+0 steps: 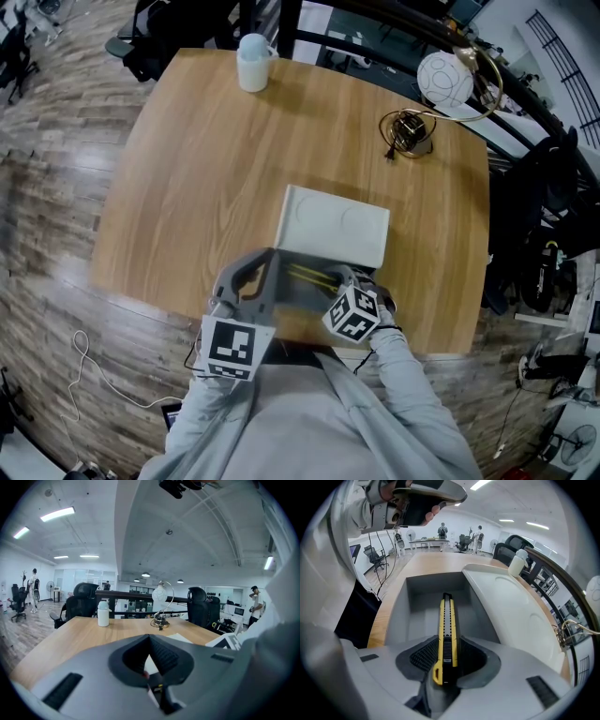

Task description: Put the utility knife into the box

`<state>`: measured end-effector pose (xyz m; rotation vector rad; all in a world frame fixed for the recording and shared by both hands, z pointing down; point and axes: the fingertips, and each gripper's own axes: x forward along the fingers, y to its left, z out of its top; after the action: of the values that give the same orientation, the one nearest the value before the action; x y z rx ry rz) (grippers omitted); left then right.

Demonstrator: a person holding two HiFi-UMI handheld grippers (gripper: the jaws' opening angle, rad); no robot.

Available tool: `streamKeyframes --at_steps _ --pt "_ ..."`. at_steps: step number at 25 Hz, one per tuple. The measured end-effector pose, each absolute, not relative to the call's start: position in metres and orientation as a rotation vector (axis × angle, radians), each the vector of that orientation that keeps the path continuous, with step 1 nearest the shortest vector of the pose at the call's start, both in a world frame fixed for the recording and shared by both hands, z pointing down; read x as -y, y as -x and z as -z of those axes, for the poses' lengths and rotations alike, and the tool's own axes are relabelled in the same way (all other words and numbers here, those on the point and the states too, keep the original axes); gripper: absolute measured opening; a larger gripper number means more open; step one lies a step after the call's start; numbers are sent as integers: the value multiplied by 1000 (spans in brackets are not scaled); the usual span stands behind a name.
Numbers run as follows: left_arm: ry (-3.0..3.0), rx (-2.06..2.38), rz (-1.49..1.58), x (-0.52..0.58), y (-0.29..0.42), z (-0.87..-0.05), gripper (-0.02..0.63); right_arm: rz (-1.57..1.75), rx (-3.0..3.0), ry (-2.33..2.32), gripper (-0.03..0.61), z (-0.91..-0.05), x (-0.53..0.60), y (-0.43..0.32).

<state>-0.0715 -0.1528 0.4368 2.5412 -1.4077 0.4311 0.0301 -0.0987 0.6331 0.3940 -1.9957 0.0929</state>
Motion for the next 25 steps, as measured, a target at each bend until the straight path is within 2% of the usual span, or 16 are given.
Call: streamKeyframes --at_steps 2,4,25 --pt "-2546 1406 -433 153 71 -436 18 -112 2001 -392 140 -633 98 -29" --pt "-2551 1405 -436 154 71 -434 18 -142 2009 -387 178 -633 97 -28" --pt "-2598 1409 -424 155 65 -420 18 -72 2110 -547 184 -581 104 -30"
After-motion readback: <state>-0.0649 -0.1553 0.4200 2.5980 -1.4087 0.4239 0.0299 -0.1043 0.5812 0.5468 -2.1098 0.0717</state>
